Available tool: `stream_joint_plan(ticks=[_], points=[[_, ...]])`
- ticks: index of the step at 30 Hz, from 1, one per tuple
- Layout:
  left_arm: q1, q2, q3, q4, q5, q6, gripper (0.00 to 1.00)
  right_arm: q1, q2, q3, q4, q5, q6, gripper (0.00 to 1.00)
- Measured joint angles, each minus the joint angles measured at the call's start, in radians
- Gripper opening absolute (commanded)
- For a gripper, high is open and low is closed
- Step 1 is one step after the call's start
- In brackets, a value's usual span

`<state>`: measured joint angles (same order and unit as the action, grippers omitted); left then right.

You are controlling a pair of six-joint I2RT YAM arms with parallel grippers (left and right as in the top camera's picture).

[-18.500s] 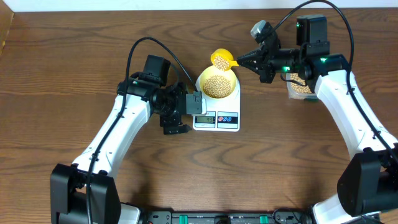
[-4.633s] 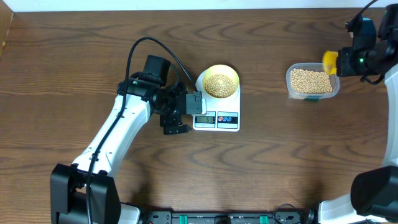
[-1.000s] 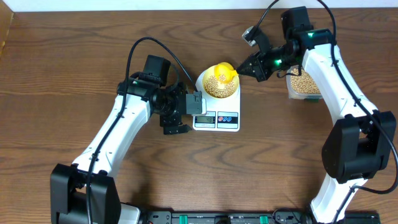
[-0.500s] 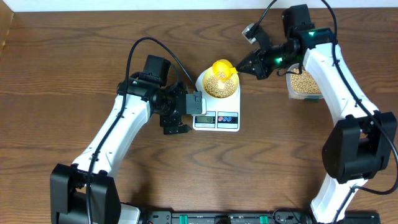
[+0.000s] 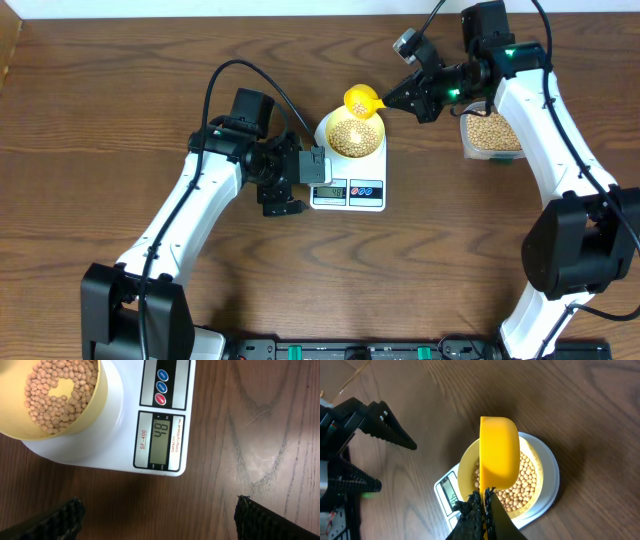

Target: Scoop item into bowl and weigh 50g on scale

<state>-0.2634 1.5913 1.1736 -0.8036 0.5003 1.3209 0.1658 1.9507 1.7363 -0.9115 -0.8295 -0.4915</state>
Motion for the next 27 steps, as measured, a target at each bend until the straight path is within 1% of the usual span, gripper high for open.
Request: stream_joint_plan(ticks=[7,12,19,27], points=[[0.0,0.0,0.0,0.0,0.0,0.0,0.98,0.0,0.0,0.0,0.003,0.016,-0.021,0.01],[0.0,0.0,0.0,0.0,0.0,0.0,0.97,0.009,-0.002,0.002,-0.053,0.053,-0.09,0.01],[0.0,0.0,0.0,0.0,0.0,0.0,0.98,0.031,-0.002,0.002,-0.027,0.146,-0.1,0.01],[0.0,0.0,0.0,0.0,0.0,0.0,0.98,0.039,-0.005,0.003,-0.029,0.17,-0.118,0.01]])
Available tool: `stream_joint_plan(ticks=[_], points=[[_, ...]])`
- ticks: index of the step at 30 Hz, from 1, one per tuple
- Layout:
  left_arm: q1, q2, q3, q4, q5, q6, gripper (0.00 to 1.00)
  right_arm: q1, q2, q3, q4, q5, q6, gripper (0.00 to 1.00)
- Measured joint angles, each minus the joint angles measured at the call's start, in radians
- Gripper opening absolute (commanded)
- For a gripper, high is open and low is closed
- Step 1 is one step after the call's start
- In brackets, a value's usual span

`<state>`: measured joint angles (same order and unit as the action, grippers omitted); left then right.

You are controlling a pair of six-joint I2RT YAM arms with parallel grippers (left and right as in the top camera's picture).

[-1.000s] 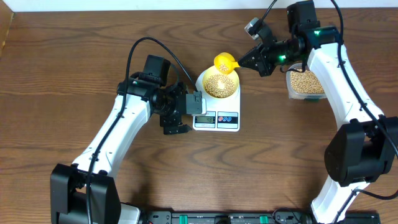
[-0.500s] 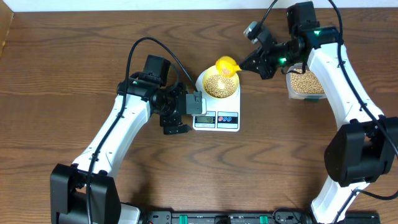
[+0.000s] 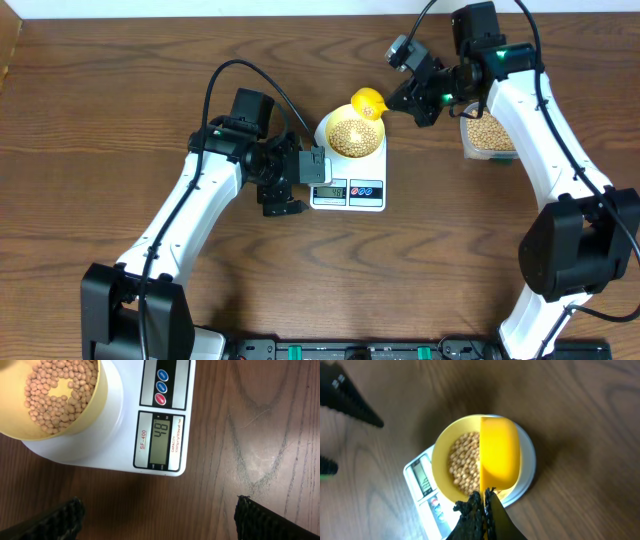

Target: Scoop item into bowl and weigh 50g on scale

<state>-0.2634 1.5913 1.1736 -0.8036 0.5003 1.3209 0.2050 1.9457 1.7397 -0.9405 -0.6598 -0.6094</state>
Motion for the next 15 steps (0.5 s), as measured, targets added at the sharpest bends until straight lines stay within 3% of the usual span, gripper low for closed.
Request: stream_joint_plan(ticks=[15], points=[[0.0,0.0,0.0,0.0,0.0,0.0,0.98,0.017,0.0,0.0,0.025,0.004,0.011,0.01]])
